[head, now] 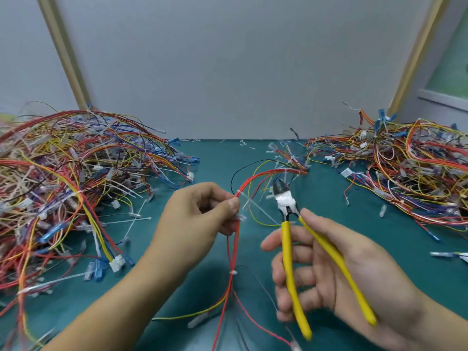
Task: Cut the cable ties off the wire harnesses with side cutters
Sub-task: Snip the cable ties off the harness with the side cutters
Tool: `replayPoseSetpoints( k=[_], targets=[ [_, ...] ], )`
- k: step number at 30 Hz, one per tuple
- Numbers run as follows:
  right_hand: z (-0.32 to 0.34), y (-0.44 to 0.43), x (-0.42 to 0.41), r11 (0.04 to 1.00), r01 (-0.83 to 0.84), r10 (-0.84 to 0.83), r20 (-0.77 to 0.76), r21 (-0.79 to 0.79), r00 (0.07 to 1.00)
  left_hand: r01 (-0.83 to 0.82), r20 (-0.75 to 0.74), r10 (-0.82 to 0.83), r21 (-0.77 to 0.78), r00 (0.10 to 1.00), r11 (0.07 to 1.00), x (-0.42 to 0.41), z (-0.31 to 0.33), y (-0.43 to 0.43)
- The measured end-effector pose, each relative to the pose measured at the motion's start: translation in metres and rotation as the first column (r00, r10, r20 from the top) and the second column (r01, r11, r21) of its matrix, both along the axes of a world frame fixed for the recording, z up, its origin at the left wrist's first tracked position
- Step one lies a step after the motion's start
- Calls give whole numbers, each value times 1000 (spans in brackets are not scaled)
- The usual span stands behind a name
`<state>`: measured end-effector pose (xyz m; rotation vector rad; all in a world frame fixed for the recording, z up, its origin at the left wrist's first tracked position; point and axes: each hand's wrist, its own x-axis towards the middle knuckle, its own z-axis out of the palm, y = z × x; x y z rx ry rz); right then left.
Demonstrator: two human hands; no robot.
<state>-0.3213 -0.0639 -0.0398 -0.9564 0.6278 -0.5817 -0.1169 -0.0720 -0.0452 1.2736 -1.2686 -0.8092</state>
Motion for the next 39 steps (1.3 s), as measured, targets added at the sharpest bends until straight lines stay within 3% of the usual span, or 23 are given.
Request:
replayPoseSetpoints(
  k=[3, 8, 13, 39],
  targets=[
    [-3, 5, 5, 999, -26, 24, -94, -21, 995, 37, -112, -41, -43, 993, 998, -3, -2, 2],
    [-8, 12, 10, 980, 60, -110, -267, -190, 957, 75, -126, -90, -120, 988, 990, -11, -2, 7],
    [-8, 17, 12, 957, 78, -164, -302, -278, 939, 93, -103, -109, -150, 989, 984, -16, 0, 11],
    [-7, 18, 12, 957, 69, -162, -323, -281, 932, 113, -49, -124, -178, 991, 977, -22, 0, 14]
  ],
)
